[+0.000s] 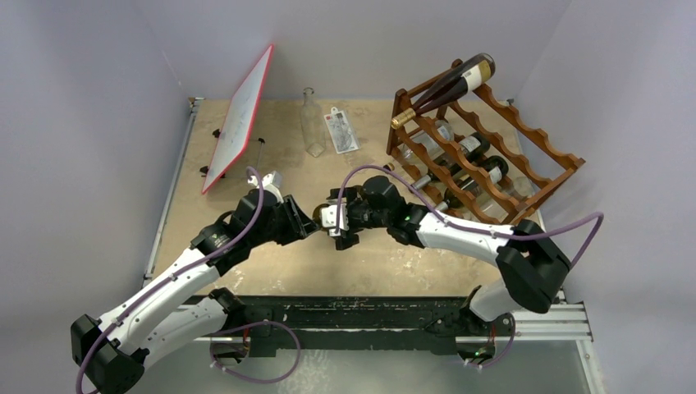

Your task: Take the wine bottle off the wine rack

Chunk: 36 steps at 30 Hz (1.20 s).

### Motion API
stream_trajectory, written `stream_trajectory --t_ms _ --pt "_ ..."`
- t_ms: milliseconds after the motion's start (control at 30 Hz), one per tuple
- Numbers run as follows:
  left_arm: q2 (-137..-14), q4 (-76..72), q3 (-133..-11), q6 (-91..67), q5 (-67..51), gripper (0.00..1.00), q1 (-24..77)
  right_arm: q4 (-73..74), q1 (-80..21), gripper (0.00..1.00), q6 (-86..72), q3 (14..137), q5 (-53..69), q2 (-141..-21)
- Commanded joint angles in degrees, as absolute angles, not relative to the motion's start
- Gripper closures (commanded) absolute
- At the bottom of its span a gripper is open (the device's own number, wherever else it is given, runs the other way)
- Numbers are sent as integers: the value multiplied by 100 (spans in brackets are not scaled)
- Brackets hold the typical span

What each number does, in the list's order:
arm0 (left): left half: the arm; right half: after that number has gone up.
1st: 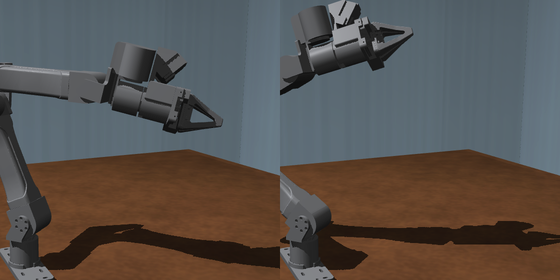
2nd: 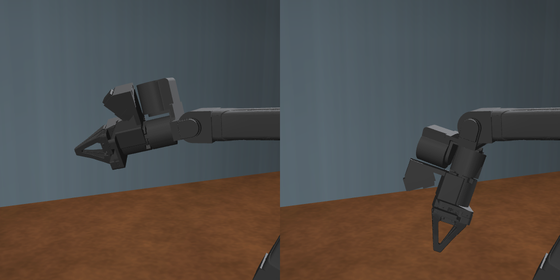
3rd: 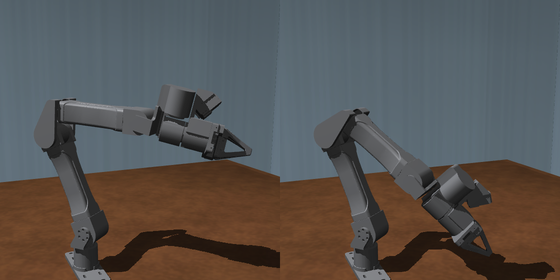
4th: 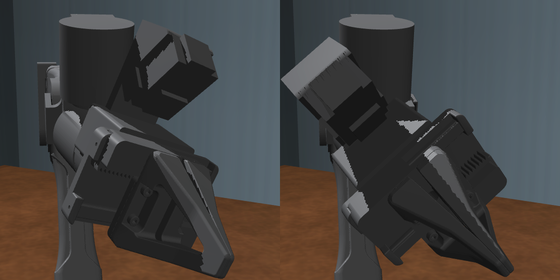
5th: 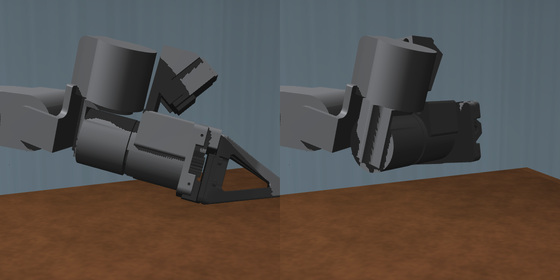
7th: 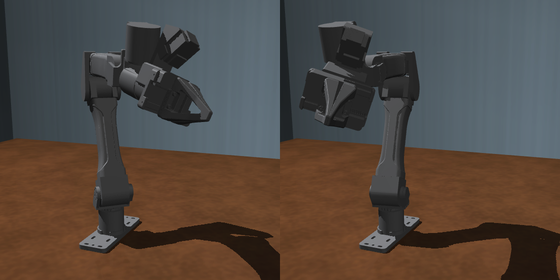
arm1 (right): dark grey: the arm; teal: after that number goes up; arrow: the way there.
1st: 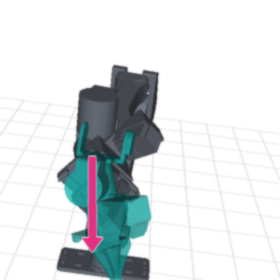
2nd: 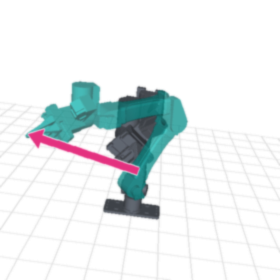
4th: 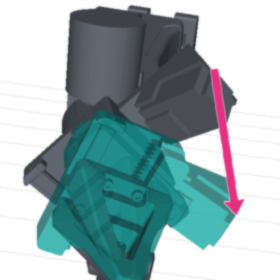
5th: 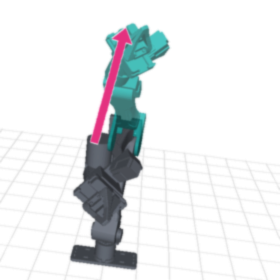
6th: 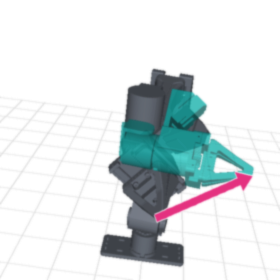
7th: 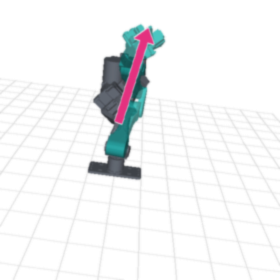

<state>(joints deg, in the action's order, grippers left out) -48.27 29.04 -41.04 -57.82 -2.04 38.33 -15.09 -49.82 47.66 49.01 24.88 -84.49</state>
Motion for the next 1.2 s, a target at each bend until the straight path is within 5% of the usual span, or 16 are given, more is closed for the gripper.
stream_trajectory --t_ms 0,533,733,967,1033,1167 --pt "-4781 3104 -4377 -5726 -79 100 3810 -1673 -4978 0 4941 5087 2499 -8483" --pt "-4787 3275 -4430 -5755 -101 100 3810 -2616 -5203 3 4702 5042 2540 -9088" --pt "-4801 3351 -4542 -5711 -78 100 3814 -2803 -5203 18 4750 4887 2516 -9076" --pt "-4752 3570 -4713 -5622 118 62 3812 -3358 -5203 56 4630 4654 2572 -9090" --pt "-4734 3608 -4771 -5600 151 47 3808 -3534 -5203 62 4563 4577 2598 -9074" --pt "-4674 3860 -4961 -5423 405 37 3810 -4237 -5194 68 4135 4298 2631 -8995"
